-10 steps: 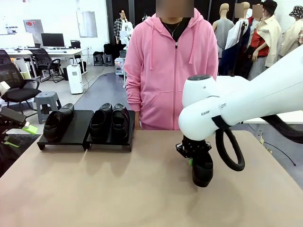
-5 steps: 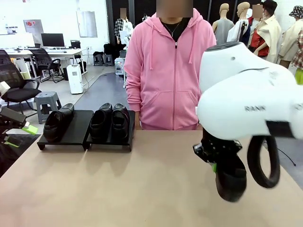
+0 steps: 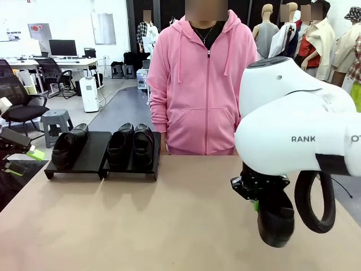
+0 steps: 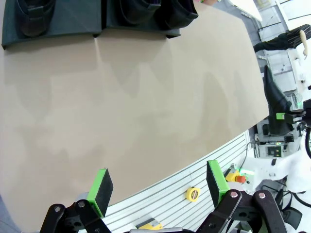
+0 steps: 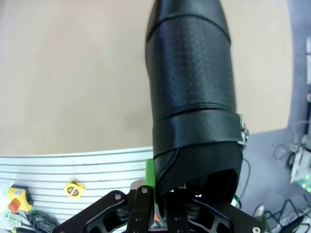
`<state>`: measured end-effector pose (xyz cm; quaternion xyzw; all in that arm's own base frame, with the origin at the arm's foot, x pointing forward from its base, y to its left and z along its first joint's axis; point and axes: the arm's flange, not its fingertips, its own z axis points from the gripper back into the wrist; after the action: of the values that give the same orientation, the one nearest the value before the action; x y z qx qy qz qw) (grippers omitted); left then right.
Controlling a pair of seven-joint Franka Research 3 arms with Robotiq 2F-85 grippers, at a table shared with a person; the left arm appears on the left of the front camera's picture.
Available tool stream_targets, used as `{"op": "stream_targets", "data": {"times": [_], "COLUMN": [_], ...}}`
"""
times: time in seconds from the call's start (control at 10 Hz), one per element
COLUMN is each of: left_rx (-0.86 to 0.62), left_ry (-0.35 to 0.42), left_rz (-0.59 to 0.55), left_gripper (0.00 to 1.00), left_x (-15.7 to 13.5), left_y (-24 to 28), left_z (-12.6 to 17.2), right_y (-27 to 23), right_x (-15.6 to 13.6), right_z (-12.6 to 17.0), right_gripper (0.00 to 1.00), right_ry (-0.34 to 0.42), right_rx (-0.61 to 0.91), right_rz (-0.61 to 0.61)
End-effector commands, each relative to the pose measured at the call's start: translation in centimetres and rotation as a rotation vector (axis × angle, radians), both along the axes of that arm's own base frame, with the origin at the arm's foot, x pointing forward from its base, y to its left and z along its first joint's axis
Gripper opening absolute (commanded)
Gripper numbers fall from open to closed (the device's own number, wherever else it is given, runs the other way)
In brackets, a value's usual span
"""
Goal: Organize the shoes by placing them on the stand.
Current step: Pick up one Shoe and place it in the middle of the table.
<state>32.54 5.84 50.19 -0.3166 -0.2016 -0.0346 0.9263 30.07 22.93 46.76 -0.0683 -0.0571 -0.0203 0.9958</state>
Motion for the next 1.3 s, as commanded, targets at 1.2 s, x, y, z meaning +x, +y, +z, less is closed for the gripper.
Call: {"op": "stream_targets", "data": {"times": [1.2], "left_rx": [0.009], "left_ry": [-0.005], "left_rz": [-0.013], "left_gripper": [1.00], "left_x": [-0.2], "left_y": [0.3], "left_z": [0.0], "right_y": [31.6], "right_x": [4.7], "right_z": [-9.9], "right_gripper": [0.00], "right_ry": [0.089], "right_rx": [0.120], "right_rz": [0.122]}}
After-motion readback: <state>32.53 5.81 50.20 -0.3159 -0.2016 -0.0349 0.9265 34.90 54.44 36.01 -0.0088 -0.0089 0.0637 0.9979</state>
